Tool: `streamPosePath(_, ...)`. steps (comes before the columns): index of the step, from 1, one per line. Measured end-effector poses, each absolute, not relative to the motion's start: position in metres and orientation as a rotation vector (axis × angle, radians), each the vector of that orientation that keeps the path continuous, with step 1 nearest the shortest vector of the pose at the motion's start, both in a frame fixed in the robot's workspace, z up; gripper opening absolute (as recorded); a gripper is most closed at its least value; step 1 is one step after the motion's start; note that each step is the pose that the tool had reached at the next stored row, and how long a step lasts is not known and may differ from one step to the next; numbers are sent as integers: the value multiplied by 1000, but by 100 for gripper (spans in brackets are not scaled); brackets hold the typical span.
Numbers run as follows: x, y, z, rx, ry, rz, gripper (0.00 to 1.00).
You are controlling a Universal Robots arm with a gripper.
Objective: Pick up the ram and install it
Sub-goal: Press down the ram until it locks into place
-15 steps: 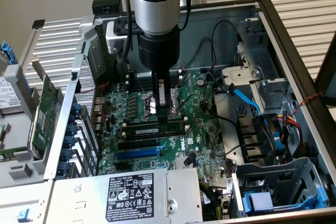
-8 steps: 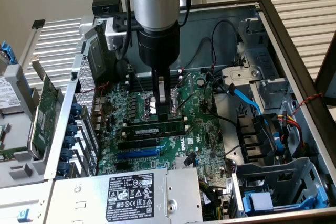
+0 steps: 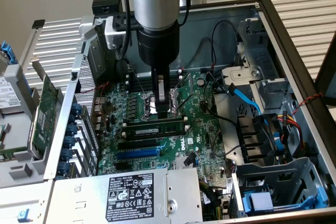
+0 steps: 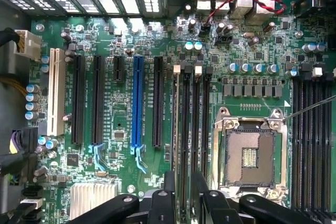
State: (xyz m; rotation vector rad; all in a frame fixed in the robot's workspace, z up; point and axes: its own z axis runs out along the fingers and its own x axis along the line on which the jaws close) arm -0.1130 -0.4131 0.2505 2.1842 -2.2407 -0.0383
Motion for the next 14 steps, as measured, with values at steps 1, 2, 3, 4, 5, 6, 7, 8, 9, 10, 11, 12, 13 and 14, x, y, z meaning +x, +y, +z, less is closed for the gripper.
streamPosePath(1,-113,-413,251,2180,-2240,-47,27)
streamPosePath(2,-113,-413,251,2173,-2235,-61,27)
streamPosePath(3,-113,-413,251,2165,-2227,-77,27)
streamPosePath(4,-113,-413,251,2157,-2220,-93,27)
streamPosePath(5,-113,-413,251,2150,-2213,-107,27)
streamPosePath(6,-113,-413,251,2144,-2207,-118,25)
streamPosePath(7,-113,-413,252,2139,-2202,-122,19)
streamPosePath(8,-113,-413,251,2137,-2200,-123,19)
streamPosePath(9,-114,-413,251,2136,-2200,-122,13)
streamPosePath(10,-115,-413,251,2136,-2199,-122,13)
streamPosePath(11,-116,-413,250,2135,-2199,-121,11)
streamPosePath(12,-117,-413,250,2134,-2198,-118,11)
streamPosePath(13,-118,-413,249,2133,-2197,-114,11)
streamPosePath(14,-119,-412,249,2131,-2196,-109,11)
